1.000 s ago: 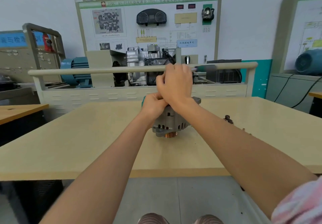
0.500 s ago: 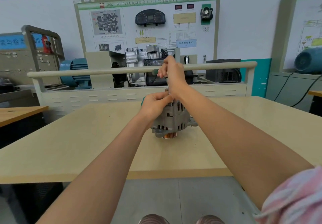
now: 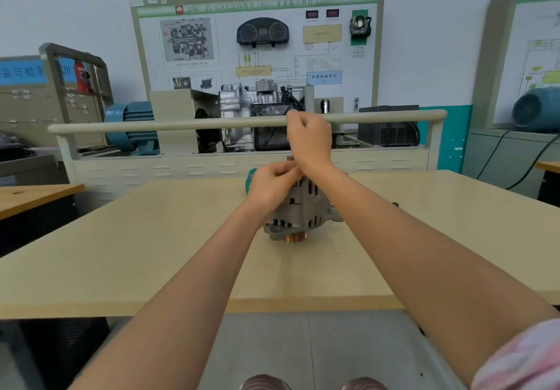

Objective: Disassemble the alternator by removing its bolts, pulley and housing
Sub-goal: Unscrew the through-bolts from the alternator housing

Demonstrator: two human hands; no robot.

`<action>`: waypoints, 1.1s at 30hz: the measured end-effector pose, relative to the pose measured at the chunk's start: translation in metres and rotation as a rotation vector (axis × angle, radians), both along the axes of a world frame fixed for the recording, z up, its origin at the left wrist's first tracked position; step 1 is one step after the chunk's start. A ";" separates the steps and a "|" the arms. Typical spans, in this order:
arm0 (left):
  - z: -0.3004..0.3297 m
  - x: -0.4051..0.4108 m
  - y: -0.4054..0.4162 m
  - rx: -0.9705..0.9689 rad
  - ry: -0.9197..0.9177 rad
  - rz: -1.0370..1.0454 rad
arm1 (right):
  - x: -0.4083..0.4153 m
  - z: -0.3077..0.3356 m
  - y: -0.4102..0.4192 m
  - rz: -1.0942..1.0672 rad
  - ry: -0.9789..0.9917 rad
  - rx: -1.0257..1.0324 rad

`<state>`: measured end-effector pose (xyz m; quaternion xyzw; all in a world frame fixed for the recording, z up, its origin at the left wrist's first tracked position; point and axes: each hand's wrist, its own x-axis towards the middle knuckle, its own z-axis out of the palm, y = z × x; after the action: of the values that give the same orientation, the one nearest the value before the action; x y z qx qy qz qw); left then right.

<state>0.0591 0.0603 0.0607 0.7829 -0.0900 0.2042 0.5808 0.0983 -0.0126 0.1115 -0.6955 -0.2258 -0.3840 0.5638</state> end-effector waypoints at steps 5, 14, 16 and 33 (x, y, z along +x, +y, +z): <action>-0.001 0.002 0.003 -0.021 0.034 -0.002 | -0.001 0.014 0.011 0.389 0.283 0.288; -0.002 0.006 0.004 -0.035 0.034 0.109 | -0.003 -0.020 0.011 -0.629 -0.194 -0.410; -0.001 0.005 0.003 -0.043 0.038 0.113 | -0.003 -0.016 0.011 -0.637 -0.156 -0.426; -0.002 0.006 0.005 -0.068 -0.001 0.076 | -0.006 -0.013 0.008 -0.303 -0.141 -0.269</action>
<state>0.0649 0.0651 0.0584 0.7654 -0.0534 0.2293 0.5990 0.0919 -0.0044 0.0987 -0.7619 -0.2065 -0.4785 0.3847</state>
